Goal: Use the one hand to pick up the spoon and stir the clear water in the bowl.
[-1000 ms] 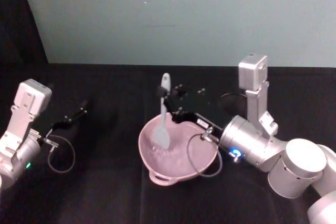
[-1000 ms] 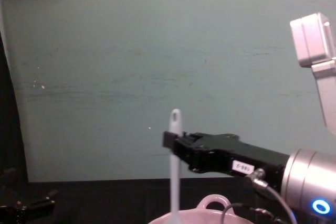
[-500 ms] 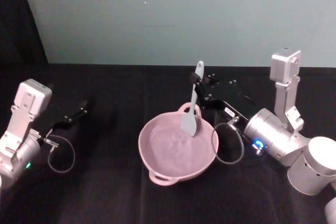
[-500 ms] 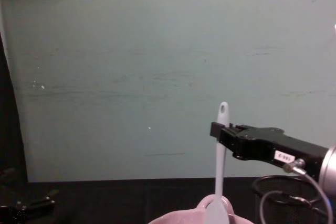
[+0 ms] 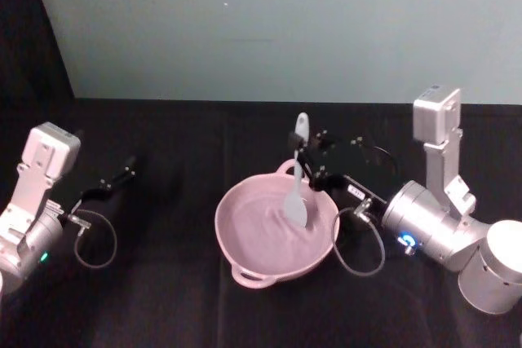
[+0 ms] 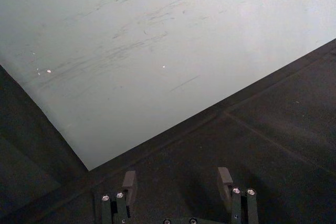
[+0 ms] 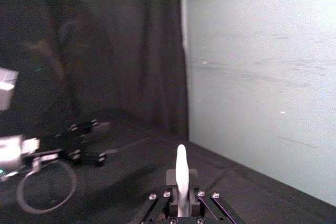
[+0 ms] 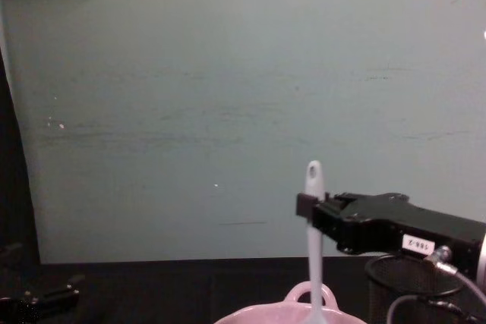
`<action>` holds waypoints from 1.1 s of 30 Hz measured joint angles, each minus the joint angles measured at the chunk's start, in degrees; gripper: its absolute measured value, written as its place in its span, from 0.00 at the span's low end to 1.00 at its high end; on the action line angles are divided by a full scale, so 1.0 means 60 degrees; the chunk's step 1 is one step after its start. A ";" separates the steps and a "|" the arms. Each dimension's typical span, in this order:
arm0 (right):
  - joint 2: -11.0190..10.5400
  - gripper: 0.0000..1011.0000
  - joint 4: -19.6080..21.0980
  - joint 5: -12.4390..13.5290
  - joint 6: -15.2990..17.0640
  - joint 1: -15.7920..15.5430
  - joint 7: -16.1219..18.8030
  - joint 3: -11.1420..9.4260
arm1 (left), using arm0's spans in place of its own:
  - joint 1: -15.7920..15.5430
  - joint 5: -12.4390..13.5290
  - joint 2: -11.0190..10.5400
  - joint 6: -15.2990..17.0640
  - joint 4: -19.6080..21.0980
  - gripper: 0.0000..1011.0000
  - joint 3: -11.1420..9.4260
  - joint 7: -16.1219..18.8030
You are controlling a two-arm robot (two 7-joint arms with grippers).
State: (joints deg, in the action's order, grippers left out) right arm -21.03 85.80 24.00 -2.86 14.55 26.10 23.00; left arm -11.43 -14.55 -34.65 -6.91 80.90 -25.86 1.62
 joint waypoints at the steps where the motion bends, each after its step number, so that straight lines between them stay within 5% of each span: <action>1: -0.0032 0.12 0.0065 -0.0037 0.0039 -0.0017 0.0038 0.0052 | 0.0000 0.0000 0.0000 0.0000 0.0000 0.99 0.0000 0.0000; 10: -0.0077 0.12 0.0609 -0.0197 0.0221 -0.0077 0.0418 0.0659 | 0.0000 0.0000 0.0000 0.0000 0.0000 0.99 0.0000 0.0000; 18: 0.0265 0.12 0.0297 -0.0160 0.0206 0.0211 0.0458 0.0895 | 0.0000 0.0000 0.0001 0.0000 0.0000 0.99 0.0000 0.0000; 27: 0.0724 0.12 -0.0600 -0.0093 -0.0112 0.0533 0.0093 0.0726 | 0.0000 0.0000 0.0000 0.0000 0.0000 0.99 0.0000 0.0000; 33: 0.0851 0.12 -0.0912 -0.0079 -0.0487 0.0462 -0.0367 0.0207 | 0.0000 0.0000 0.0000 0.0001 0.0000 0.99 0.0001 0.0000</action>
State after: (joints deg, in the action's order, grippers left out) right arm -15.92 80.33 23.53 -5.79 17.32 23.90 24.25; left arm -11.43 -14.55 -34.65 -6.90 80.90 -25.86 1.62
